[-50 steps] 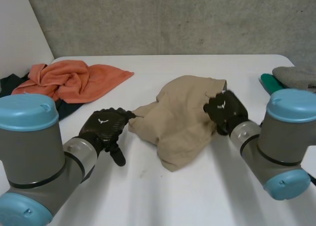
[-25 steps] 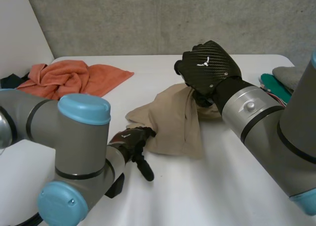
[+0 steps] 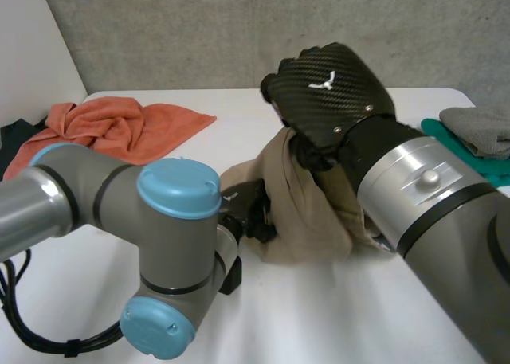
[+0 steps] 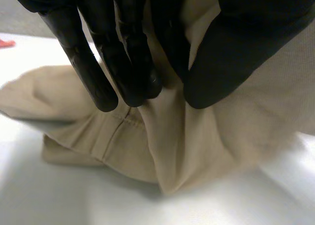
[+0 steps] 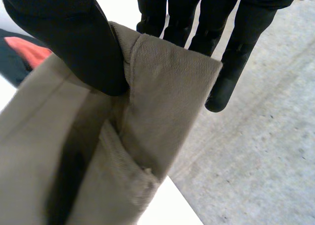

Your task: Fold the laundry.

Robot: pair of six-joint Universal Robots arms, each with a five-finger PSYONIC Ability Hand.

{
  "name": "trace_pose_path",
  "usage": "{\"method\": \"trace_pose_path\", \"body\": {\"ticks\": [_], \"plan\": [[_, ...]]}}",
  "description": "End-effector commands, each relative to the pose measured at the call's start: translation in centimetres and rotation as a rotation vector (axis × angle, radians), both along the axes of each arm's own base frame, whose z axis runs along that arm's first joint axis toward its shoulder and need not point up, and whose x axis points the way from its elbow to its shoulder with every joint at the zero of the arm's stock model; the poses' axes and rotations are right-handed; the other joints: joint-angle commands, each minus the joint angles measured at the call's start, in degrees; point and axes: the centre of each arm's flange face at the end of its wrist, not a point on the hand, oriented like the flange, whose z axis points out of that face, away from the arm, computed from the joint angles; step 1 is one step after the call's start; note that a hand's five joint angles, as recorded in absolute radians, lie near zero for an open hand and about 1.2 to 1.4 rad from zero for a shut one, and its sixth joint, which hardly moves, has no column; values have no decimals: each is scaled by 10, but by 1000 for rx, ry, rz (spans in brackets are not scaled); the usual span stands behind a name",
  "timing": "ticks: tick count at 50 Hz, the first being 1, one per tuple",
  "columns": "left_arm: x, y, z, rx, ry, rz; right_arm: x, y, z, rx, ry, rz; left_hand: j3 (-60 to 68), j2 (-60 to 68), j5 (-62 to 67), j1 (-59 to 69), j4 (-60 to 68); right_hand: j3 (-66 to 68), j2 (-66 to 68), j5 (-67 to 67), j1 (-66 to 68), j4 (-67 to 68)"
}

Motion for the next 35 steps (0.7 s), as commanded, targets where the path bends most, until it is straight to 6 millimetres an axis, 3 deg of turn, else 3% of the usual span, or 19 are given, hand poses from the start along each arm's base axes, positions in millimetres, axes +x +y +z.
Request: {"method": "trace_pose_path", "body": {"ticks": [1,4,8,13,17,21,24,26,29,32,35], "plan": [[40,-30,43,-110,59,192,-18,-28,2,13,-18,-92,131,126,139,136,125,122,126,136,164,114],[66,-47,77,-204,101,273,-26,-36,3,10,-20,-113,131,126,139,136,125,122,126,136,164,114],[87,-59,106,-315,110,292,-27,-36,1,24,-8,-86,131,126,139,136,125,122,126,136,164,114],[103,-77,116,-417,7,289,-25,-35,-13,63,24,-56,131,126,139,136,125,122,126,136,164,114],[105,-87,110,-478,-134,267,-22,-39,-39,126,63,-57,131,126,139,136,125,122,126,136,164,114],[90,-86,78,-468,-276,159,-19,-45,-78,208,120,-57,131,126,139,136,125,122,126,136,164,114],[81,-85,41,-421,-390,84,-17,-51,-112,265,168,-71,131,126,139,136,125,122,126,136,164,114],[84,-85,17,-371,-466,70,-17,-57,-135,295,202,-95,-49,-54,-41,-44,-55,122,126,136,164,114],[90,-80,1,-324,-519,63,-19,-63,-153,314,234,-125,-224,-229,-216,-220,-231,122,126,136,164,114],[93,-74,1,-323,-523,53,-20,-65,-165,323,267,-145,-309,-314,-301,-304,-316,122,126,136,164,114],[97,-66,17,-369,-490,51,-21,-64,-166,315,280,-144,-324,-329,-316,-320,-331,122,126,136,164,114]]}}
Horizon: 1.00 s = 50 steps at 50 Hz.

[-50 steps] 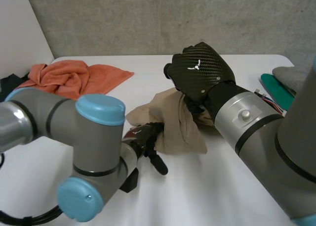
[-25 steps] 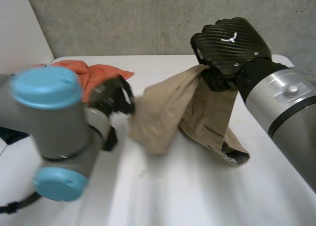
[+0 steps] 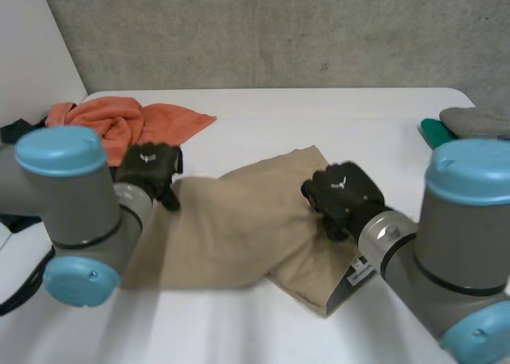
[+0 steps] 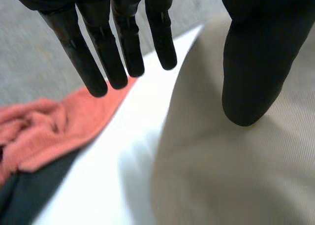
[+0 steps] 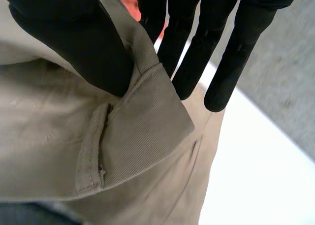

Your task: Fold the laundry.

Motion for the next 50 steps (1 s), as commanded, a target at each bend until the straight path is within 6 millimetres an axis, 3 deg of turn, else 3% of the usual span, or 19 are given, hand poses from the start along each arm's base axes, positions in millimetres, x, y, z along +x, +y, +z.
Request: {"method": "trace_pose_path", "body": {"ticks": [1,4,7,10,17,34,38,40,41,43,48,50], "plan": [[11,17,14,-30,18,-16,-2,-3,-16,4,49,-17,-9,-7,-3,7,-5,122,126,120,164,114],[20,31,34,-78,42,-30,-1,2,-12,-6,44,-7,-5,-4,0,10,-2,122,126,120,164,114],[29,48,38,-77,25,-49,-1,6,-12,-6,46,0,31,33,37,47,35,122,126,120,164,114],[39,66,26,-14,-40,-75,-1,5,-12,-11,48,-4,94,95,99,109,97,122,126,120,164,114],[55,92,-10,148,-187,-150,-4,1,-10,-18,47,-11,80,82,86,96,84,122,126,120,164,114],[38,59,-50,49,-288,-218,-1,12,-9,-18,52,16,37,38,42,52,40,122,126,120,164,114],[37,56,-59,35,-342,-231,-2,13,-6,-24,49,15,104,105,109,119,108,122,126,120,164,114],[36,55,-61,22,-353,-235,-2,12,-4,-27,47,13,197,199,203,213,201,122,126,120,164,114],[35,54,-60,1,-360,-233,-3,13,-2,-33,43,13,346,348,352,362,350,122,126,120,164,114],[34,53,-59,-26,-358,-228,-3,12,1,-40,38,9,447,448,452,462,450,122,126,120,164,114],[32,50,-40,-124,-344,-180,-6,10,15,-67,21,-1,447,449,452,462,451,122,126,120,164,114],[31,53,-14,-199,-323,-150,-8,8,28,-94,11,-7,447,449,452,462,451,122,126,120,164,114]]}}
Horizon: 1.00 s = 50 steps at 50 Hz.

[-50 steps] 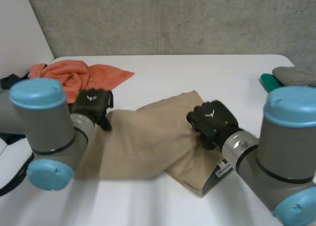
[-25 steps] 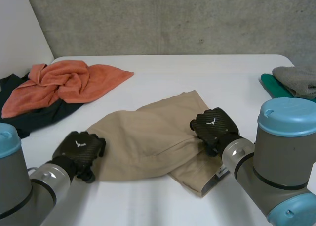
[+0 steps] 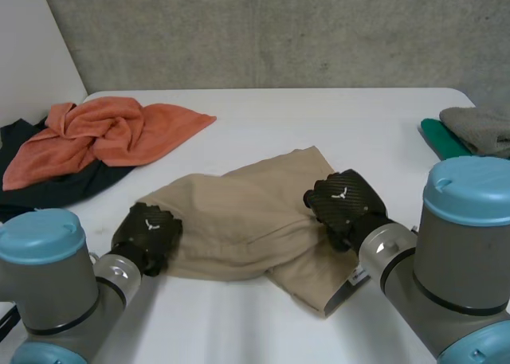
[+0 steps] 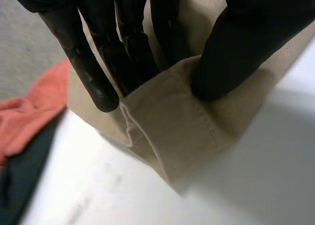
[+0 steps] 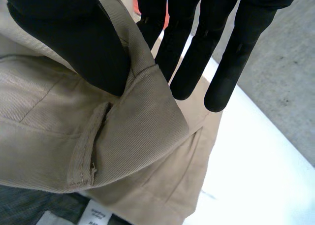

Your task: Fold the laundry.

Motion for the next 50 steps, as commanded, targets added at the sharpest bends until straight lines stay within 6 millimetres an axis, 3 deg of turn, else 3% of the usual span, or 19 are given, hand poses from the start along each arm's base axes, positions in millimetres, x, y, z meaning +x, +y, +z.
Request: {"method": "trace_pose_path", "body": {"ticks": [1,6,7,9,10,11,14,17,21,25,30,35,37,40,42,44,45,47,50], "plan": [[-3,3,53,-189,68,43,-5,-4,30,-60,-28,-16,122,118,137,145,116,122,126,120,164,114],[1,13,131,-366,209,66,-16,-12,76,-163,-17,-44,122,118,137,145,116,122,126,120,164,114],[3,19,156,-401,255,64,-22,-17,98,-215,-17,-59,122,118,137,145,116,122,126,120,164,114],[6,26,181,-424,298,60,-28,-19,121,-269,-20,-67,122,118,137,145,116,122,126,120,164,114],[9,33,206,-442,335,54,-30,-21,133,-298,-27,-72,122,118,137,145,116,122,126,120,164,114],[11,37,218,-448,349,52,-34,-21,153,-338,-37,-72,122,118,137,145,116,122,126,120,164,114],[17,47,250,-430,384,48,-40,-17,183,-367,-38,-56,122,118,137,145,116,122,126,120,164,114],[20,48,263,-395,384,50,-42,-15,190,-329,-6,-28,122,118,137,145,116,122,126,120,164,114],[16,34,255,-281,326,71,-43,-23,177,-227,102,22,122,118,137,145,116,122,126,120,164,114],[5,11,228,-162,262,78,-38,-38,159,-183,177,51,122,118,137,145,116,122,126,120,164,114],[-16,-36,179,-56,184,85,-26,-74,119,-130,201,22,122,118,137,145,116,122,126,120,164,114],[-38,-82,167,-132,224,73,-4,-108,97,-227,145,-1,122,118,137,145,116,122,126,120,164,114],[-46,-98,176,-214,272,60,5,-122,103,-322,93,-31,122,118,137,145,116,122,126,120,164,114],[-55,-124,220,-455,411,37,19,-148,134,-569,-62,-102,122,118,137,145,116,122,126,120,164,114],[-54,-133,268,-683,540,25,22,-161,171,-784,-210,-137,122,118,137,145,116,122,126,120,164,114],[-51,-130,301,-821,622,15,22,-164,194,-912,-300,-139,122,118,137,145,116,122,126,120,164,114],[-47,-122,329,-936,692,-4,21,-164,216,-1024,-384,-126,122,118,137,145,116,122,126,120,164,114],[-44,-111,352,-1023,752,-30,21,-161,231,-1099,-446,-99,122,118,137,145,116,122,126,120,164,114],[-42,-94,368,-1060,791,-79,25,-156,242,-1139,-502,-13,122,118,137,145,116,122,126,120,164,114]]}}
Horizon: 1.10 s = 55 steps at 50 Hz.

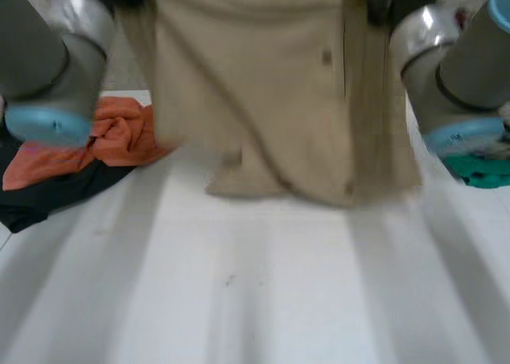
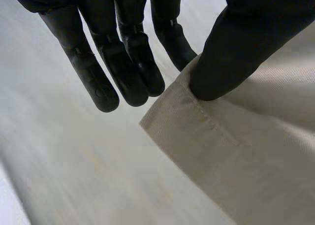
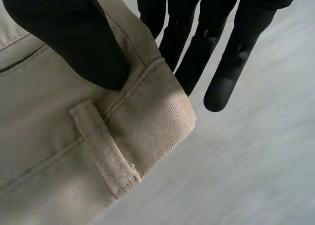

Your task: Fold the laundry.

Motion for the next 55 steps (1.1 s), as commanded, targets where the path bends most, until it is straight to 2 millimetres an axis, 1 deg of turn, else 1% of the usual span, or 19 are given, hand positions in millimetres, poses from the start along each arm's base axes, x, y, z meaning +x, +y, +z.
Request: {"method": "trace_pose_path", "body": {"ticks": [1,6,9,10,13,14,16,17,20,21,25,29,32,36,41,44,48,52,55], "plan": [[13,39,100,-394,207,-76,3,7,72,-379,-196,170,117,114,132,145,113,119,126,120,164,113],[18,48,79,-280,154,-78,5,8,71,-349,-206,230,117,114,132,145,113,119,126,120,164,113],[25,48,48,-166,120,-46,6,4,54,-278,-180,239,117,114,132,145,113,119,126,120,164,113],[28,48,29,-108,101,-33,7,1,40,-223,-157,242,117,114,132,145,113,119,126,120,164,113],[29,50,-5,-12,64,-30,8,-1,11,-127,-111,256,117,114,132,145,113,119,126,120,164,113],[28,52,-30,54,36,-33,10,-1,-13,-59,-76,268,117,114,132,145,113,119,126,120,164,113],[28,55,-55,122,7,-36,12,1,-36,1,-41,278,117,114,132,145,113,119,126,120,164,113],[27,59,-81,188,-23,-41,12,3,-61,58,0,283,117,114,132,145,113,119,126,120,164,113],[26,67,-121,288,-82,-41,12,7,-99,141,56,283,117,114,132,145,113,119,126,120,164,113],[26,70,-147,352,-120,-39,11,9,-123,186,95,281,117,114,132,145,113,119,126,120,164,113],[28,85,-198,484,-228,-24,11,17,-171,266,188,267,117,114,132,145,113,119,126,120,164,113],[32,102,-225,588,-309,-5,6,27,-201,339,287,248,117,114,132,145,113,119,126,120,164,113],[35,113,-230,643,-345,3,0,36,-211,408,339,241,117,114,132,145,113,119,126,120,164,113],[43,132,-222,706,-375,12,-8,59,-214,534,420,243,117,114,132,145,113,119,126,120,164,113],[54,163,-204,770,-433,-4,-24,101,-195,683,525,263,117,114,132,145,113,119,126,120,164,113],[59,180,-199,812,-477,-18,-32,118,-184,716,574,267,117,114,132,145,113,119,126,120,164,113],[71,215,-196,914,-576,-47,-49,150,-173,796,672,276,117,114,132,145,113,119,126,120,164,113],[81,250,-193,991,-694,-106,-75,191,-160,932,808,311,117,114,132,145,113,119,126,120,164,113],[83,265,-190,1016,-748,-149,-85,207,-157,994,860,340,117,114,132,145,113,119,126,120,164,113]]}}
